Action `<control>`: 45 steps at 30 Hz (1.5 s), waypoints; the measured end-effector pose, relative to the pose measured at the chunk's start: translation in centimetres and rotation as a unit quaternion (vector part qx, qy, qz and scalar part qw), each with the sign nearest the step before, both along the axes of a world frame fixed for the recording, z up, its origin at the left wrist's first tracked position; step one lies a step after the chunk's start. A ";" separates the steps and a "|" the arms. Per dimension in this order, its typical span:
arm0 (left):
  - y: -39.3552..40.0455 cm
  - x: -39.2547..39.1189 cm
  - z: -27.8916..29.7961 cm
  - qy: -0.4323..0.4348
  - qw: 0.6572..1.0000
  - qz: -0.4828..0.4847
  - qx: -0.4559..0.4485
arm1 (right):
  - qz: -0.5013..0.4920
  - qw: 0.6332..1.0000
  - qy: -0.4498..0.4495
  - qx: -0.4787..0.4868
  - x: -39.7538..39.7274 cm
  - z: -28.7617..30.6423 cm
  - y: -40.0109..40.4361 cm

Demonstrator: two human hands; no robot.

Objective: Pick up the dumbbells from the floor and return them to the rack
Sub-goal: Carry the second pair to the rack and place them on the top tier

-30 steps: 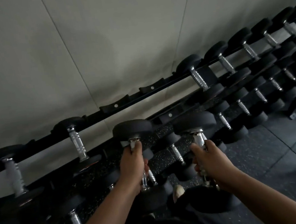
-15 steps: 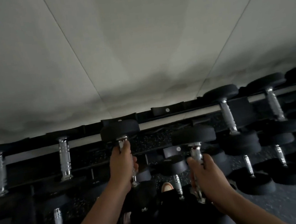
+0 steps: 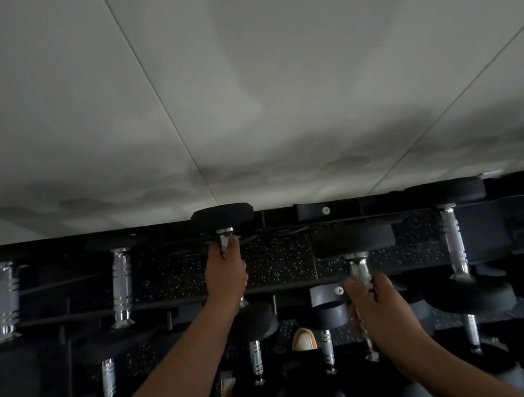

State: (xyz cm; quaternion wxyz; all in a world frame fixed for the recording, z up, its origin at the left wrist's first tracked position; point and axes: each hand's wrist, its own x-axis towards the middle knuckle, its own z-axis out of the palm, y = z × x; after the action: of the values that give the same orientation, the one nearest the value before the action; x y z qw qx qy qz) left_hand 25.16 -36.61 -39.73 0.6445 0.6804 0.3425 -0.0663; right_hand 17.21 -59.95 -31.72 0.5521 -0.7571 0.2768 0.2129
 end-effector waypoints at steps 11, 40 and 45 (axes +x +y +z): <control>-0.5 -0.7 -2.7 -0.003 0.980 -0.061 0.190 | -0.005 1.000 0.005 -0.016 4.0 -3.1 0.6; -0.8 -0.6 -1.8 0.027 0.956 -0.116 0.269 | 0.087 0.988 0.019 -0.124 8.2 -8.9 0.6; -0.9 -1.0 -0.7 0.043 0.951 -0.128 0.278 | 0.103 0.980 0.003 -0.169 7.5 -7.3 1.3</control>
State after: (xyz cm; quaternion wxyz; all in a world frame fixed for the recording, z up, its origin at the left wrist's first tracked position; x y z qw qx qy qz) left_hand 24.18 -37.47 -40.46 0.4009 0.8672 0.2845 -0.0792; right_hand 24.73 -58.68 -39.04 0.3907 -0.8632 0.2311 0.2210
